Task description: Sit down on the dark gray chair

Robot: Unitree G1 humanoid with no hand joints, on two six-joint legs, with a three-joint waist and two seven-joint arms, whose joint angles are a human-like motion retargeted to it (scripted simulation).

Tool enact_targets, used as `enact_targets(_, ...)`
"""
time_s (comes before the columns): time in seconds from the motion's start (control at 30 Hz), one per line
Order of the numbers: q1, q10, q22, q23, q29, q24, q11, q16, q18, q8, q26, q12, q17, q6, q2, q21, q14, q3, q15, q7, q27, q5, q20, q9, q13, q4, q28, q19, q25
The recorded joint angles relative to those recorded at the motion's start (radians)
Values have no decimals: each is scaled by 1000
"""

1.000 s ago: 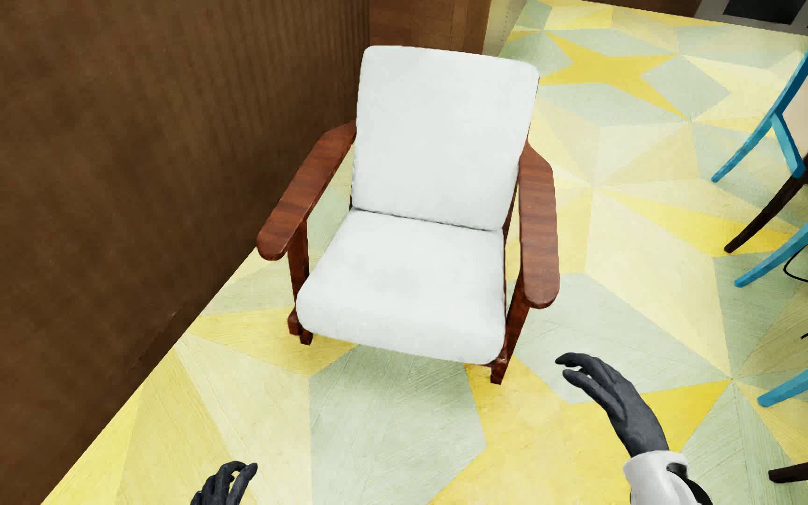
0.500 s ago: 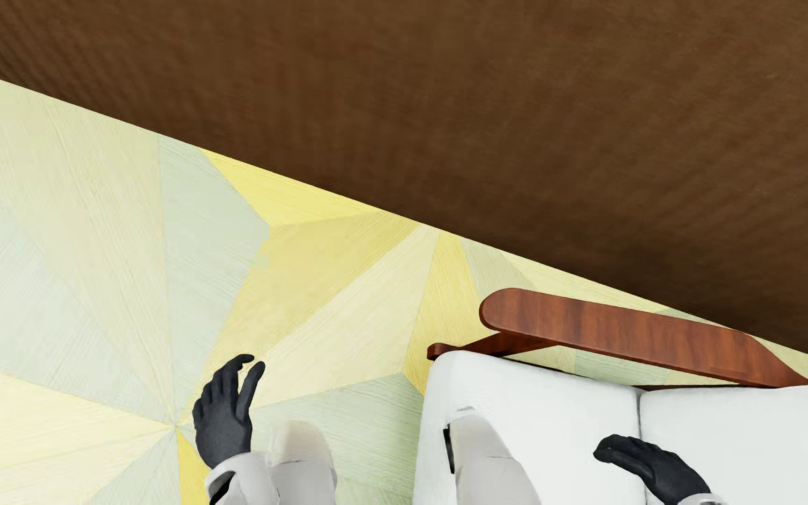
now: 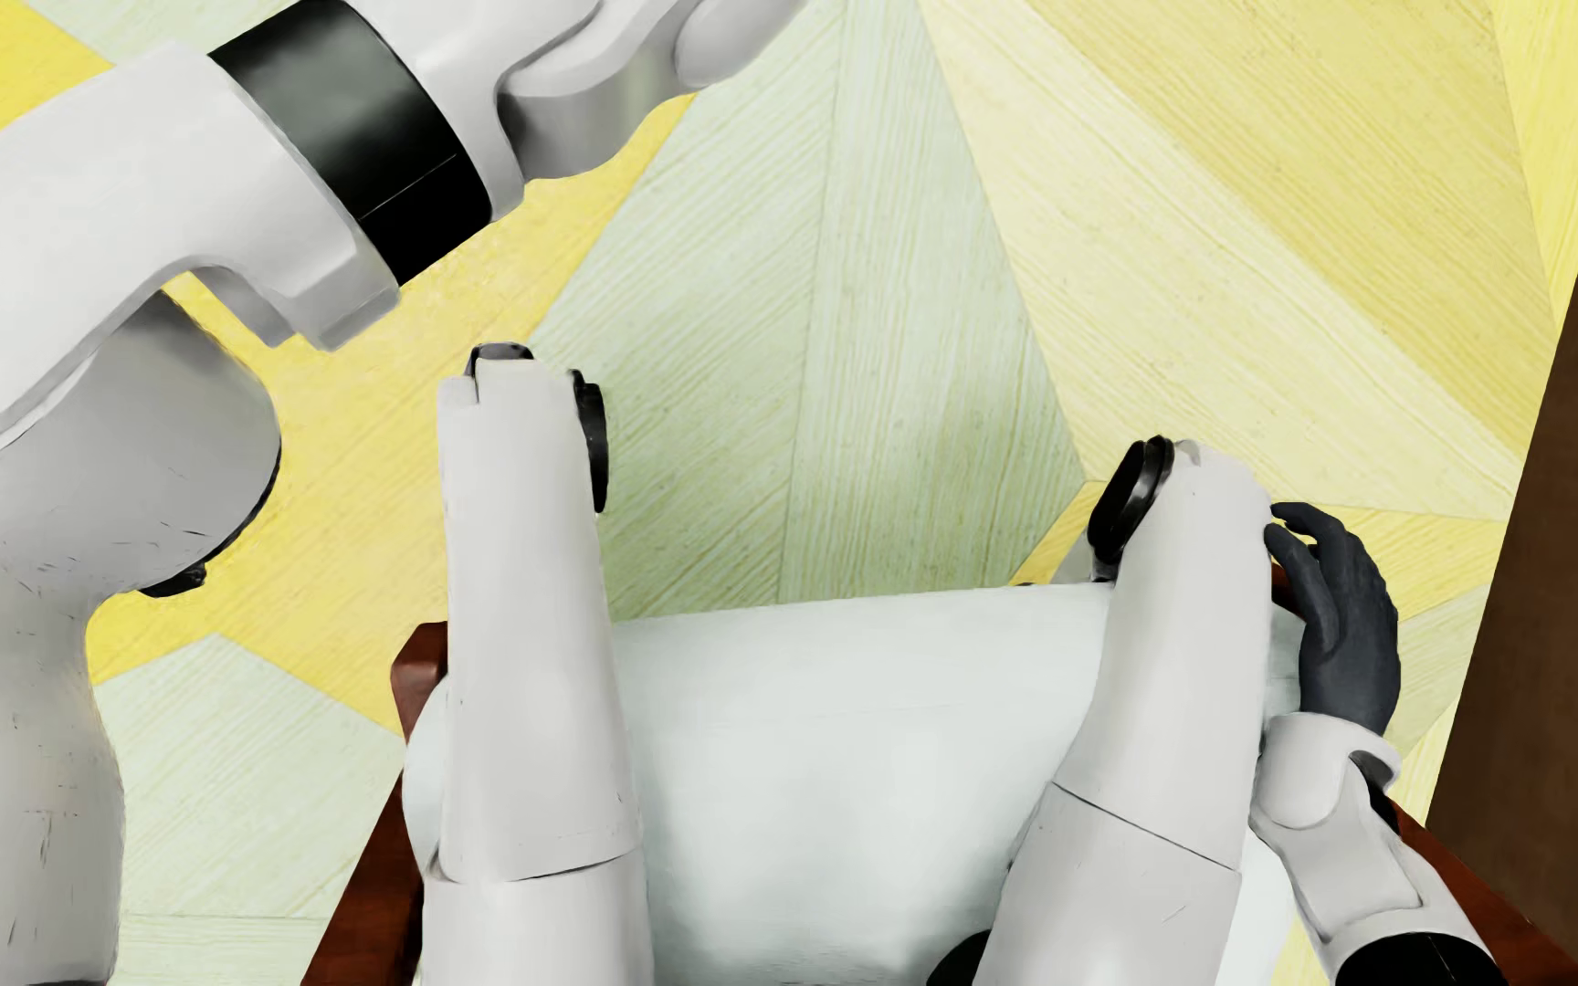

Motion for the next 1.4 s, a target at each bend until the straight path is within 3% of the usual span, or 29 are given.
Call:
enact_targets(0.03,-57,60,-12,-47,-72,25,77,12,-44,41,18,-133,-34,-16,-42,6,5,5,-17,-15,12,-1,-3,23,-15,5,3,10,-11)
enact_targets(0.07,-102,113,-41,-110,-135,13,143,16,-71,52,1,-221,-73,-17,-76,0,7,10,-21,-30,23,-24,-9,38,-20,-1,15,-12,4)
enact_targets(0.1,-136,155,-61,-159,-157,33,188,32,-111,58,-4,-219,-106,-19,-87,4,7,16,-27,-45,-6,-18,-5,44,-28,10,6,-28,9)
enact_targets(0.13,-151,187,-95,-198,-205,28,232,43,-114,72,-4,-190,-127,-19,-92,13,20,17,-31,-42,13,-22,-5,48,-38,0,11,-37,5)
enact_targets(0.17,-152,215,-136,-234,-215,35,267,61,-124,85,-10,-79,-152,-5,-85,28,30,15,-22,-50,31,-21,25,46,-46,1,9,-35,-5)
enact_targets(0.2,-138,235,-174,-276,-206,47,292,66,-123,94,-31,53,-165,-11,-84,40,39,16,-3,-48,24,-16,57,46,-51,11,1,-48,-28)
enact_targets(0.23,-116,248,-211,-318,-188,64,311,71,-155,107,-16,201,-167,-17,-76,47,40,12,16,-57,29,-14,109,47,-55,31,1,-38,-54)
enact_targets(0.27,-78,249,-264,-351,-186,76,320,70,-161,105,-31,404,-164,-18,-55,71,48,9,46,-58,55,-12,166,41,-58,35,-7,-29,-63)
enact_targets(0.33,3,238,-366,-398,-77,137,328,52,-171,113,-36,858,-154,-15,-8,115,49,-5,94,-50,45,-8,351,22,-66,67,-18,-4,-125)
enact_targets(0.37,45,237,-436,-424,-36,143,341,42,-176,120,-39,997,-140,-30,-16,134,38,-8,153,-54,61,6,429,14,-67,84,-11,13,-150)
enact_targets(0.4,79,240,-527,-466,-40,157,352,32,-158,141,-14,1096,-143,-28,-48,160,46,-9,261,-44,91,18,507,7,-70,94,-25,-22,-181)
enact_targets(0.43,130,226,-603,-502,-61,178,351,31,-178,190,-30,1170,-142,-32,-91,196,37,-21,264,-36,152,35,584,3,-80,101,-84,-5,-213)
enact_targets(0.47,159,224,-651,-548,0,210,326,18,-173,200,-81,1259,-140,-25,-111,232,45,-28,263,-33,104,77,655,-8,-87,120,-130,-14,-245)
enact_targets(0.5,196,215,-692,-589,83,237,278,5,-180,208,-69,1366,-130,-19,-118,270,54,-36,297,-25,74,119,719,-18,-95,136,-189,39,-259)
enact_targets(0.53,229,206,-701,-612,186,271,225,-14,-193,201,-109,1454,-120,-17,-105,299,64,-41,333,-26,30,152,756,-28,-109,146,-265,55,-277)
enact_targets(0.6,249,201,-665,-589,392,326,147,-47,-246,180,-159,1579,-100,-6,-51,375,139,-65,381,-39,-59,214,834,-52,-169,181,-415,40,-294)
enact_targets(0.63,245,202,-620,-549,449,333,111,-74,-259,173,-165,1605,-96,6,-11,402,152,-69,432,-48,-73,226,842,-58,-195,184,-445,30,-313)
enact_targets(0.67,254,205,-569,-501,499,361,83,-97,-257,175,-183,1626,-88,12,33,421,96,-73,382,-50,-73,238,840,-70,-207,185,-430,26,-316)
enact_targets(0.7,279,198,-529,-446,507,376,78,-111,-216,159,-167,1631,-81,2,43,450,68,-74,378,-31,-69,257,844,-75,-217,194,-381,-14,-316)
enact_targets(0.73,301,179,-473,-396,435,371,78,-127,-218,160,-158,1617,-83,5,45,457,82,-72,400,-19,-101,255,841,-78,-228,199,-332,-17,-316)
enact_targets(0.77,319,149,-425,-376,393,363,76,-132,-219,165,-134,1600,-87,16,56,477,118,-72,404,-13,-81,260,827,-80,-239,200,-305,-9,-288)
enact_targets(0.8,320,153,-402,-377,408,370,75,-127,-204,158,-131,1587,-99,24,69,486,124,-68,386,1,-76,257,821,-88,-243,198,-329,-25,-284)
enact_targets(0.87,326,154,-383,-337,475,361,80,-119,-231,166,-157,1578,-102,29,79,506,128,-70,373,-1,-116,254,821,-98,-269,203,-358,-27,-282)
enact_targets(0.93,320,156,-355,-298,442,321,88,-104,-231,170,-152,1565,-84,29,79,508,126,-70,362,-1,-94,251,812,-117,-262,203,-346,-26,-258)
enact_targets(0.97,310,158,-331,-287,405,328,89,-112,-224,169,-153,1543,-86,40,79,490,120,-59,360,-6,-86,244,790,-117,-259,196,-324,-25,-249)
enact_targets(1.07,303,161,-301,-274,368,317,97,-128,-207,175,-122,1527,-71,40,75,486,133,-49,355,-7,-67,235,760,-124,-235,184,-277,-26,-270)
enact_targets(1.23,280,171,-289,-247,308,357,104,-157,-212,182,-116,1524,-58,42,59,499,125,-51,346,-22,-32,234,767,-132,-239,178,-271,-22,-280)
enact_targets(1.4,210,182,-336,-262,347,367,108,-141,-212,190,-173,1474,-60,45,0,453,122,-46,347,-38,-65,230,820,-155,-255,187,-403,0,-304)
